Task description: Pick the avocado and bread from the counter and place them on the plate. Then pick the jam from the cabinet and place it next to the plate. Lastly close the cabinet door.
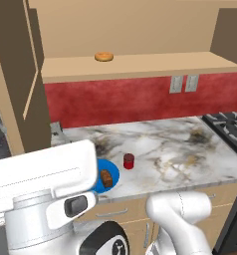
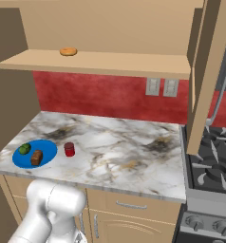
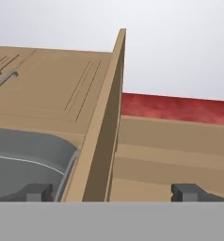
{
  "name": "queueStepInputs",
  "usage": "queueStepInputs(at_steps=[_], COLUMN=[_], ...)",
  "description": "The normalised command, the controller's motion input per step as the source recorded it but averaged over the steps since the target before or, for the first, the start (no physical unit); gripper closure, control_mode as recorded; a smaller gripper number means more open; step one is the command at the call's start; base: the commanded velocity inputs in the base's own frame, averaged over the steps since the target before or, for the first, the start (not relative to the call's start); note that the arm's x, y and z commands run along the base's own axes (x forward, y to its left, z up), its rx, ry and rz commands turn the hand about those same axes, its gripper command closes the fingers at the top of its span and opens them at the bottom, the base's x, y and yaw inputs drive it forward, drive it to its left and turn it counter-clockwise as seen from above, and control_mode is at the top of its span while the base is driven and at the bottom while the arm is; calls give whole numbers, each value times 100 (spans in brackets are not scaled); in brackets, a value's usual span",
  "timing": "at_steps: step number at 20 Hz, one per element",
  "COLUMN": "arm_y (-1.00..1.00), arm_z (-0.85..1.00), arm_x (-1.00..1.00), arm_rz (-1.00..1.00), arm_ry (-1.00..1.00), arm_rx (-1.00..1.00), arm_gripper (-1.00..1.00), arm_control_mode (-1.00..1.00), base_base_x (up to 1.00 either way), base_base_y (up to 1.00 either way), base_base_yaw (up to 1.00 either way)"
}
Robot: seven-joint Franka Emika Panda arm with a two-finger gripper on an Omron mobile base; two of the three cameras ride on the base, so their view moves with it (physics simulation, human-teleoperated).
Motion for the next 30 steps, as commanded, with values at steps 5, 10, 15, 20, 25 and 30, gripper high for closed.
queueStepInputs(at_steps=[5,10,15,20,25,30], arm_y=[28,5,-2,0,0,7], arm_z=[-18,-58,-50,0,-1,-17], arm_x=[20,1,0,0,2,41], arm_rz=[-2,-21,-29,-3,-2,-15], arm_ry=[0,15,26,2,2,3], arm_rx=[0,-5,-3,0,0,0], arm_gripper=[-100,-100,-100,-100,-100,-100], arm_control_mode=[-100,-100,-100,-100,-100,-100], base_base_x=[0,0,0,0,0,0], base_base_y=[0,0,0,0,0,0], base_base_yaw=[0,0,0,0,0,0])
